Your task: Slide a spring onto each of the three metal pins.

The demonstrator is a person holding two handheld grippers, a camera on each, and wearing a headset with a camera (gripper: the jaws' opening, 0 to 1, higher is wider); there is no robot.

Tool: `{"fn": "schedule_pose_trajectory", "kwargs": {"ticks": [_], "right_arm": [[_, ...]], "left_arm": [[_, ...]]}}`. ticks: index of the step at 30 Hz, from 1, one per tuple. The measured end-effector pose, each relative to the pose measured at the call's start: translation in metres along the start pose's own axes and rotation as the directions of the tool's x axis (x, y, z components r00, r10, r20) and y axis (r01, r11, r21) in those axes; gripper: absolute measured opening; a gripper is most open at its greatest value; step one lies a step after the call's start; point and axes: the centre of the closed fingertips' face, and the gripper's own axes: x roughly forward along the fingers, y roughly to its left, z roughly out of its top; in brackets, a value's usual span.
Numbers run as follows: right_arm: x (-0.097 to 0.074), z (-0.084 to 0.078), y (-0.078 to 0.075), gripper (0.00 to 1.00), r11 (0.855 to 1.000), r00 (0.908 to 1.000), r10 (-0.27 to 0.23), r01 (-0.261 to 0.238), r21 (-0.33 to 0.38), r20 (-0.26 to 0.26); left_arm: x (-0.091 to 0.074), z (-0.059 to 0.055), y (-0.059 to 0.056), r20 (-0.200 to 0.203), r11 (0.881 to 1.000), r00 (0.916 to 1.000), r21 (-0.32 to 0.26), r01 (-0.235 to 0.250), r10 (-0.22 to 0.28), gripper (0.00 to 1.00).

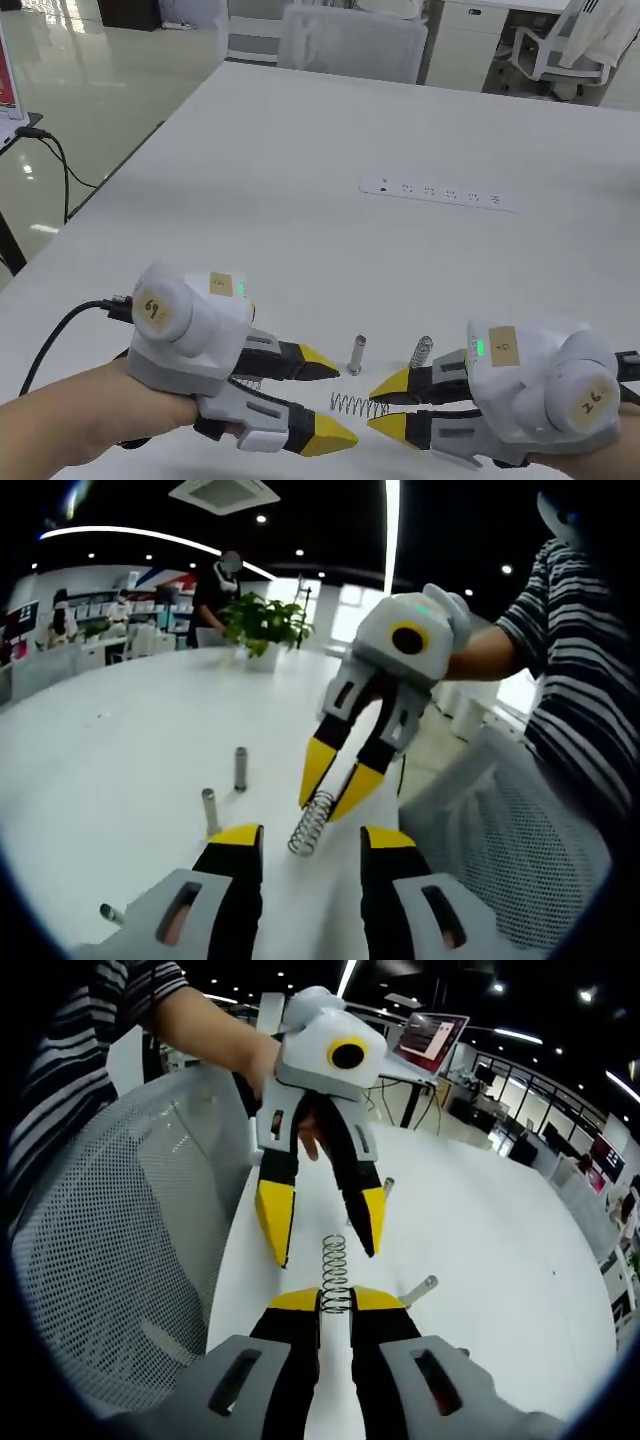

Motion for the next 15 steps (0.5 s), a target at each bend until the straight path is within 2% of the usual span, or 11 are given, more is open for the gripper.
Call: {"fn": "schedule_pose_trajectory", "kwargs": {"ticks": [9,15], "right_arm": [[-0.0064,0.0,0.0005,0.08,1.0,0.9999,0.014,-0.014,-0.015,-0.003],[-0.0082,-0.0019,-0.0002,0.08,1.0,0.9999,0.013,-0.013,-0.012,-0.006]], "left_arm": [[0.0059,0.0034,-0.0009,0.016,0.999,0.9998,0.034,0.01,-0.01,0.06],[0.0081,0.0048,-0.0033,0.019,0.998,0.9993,0.059,0.032,-0.033,0.05]]}}
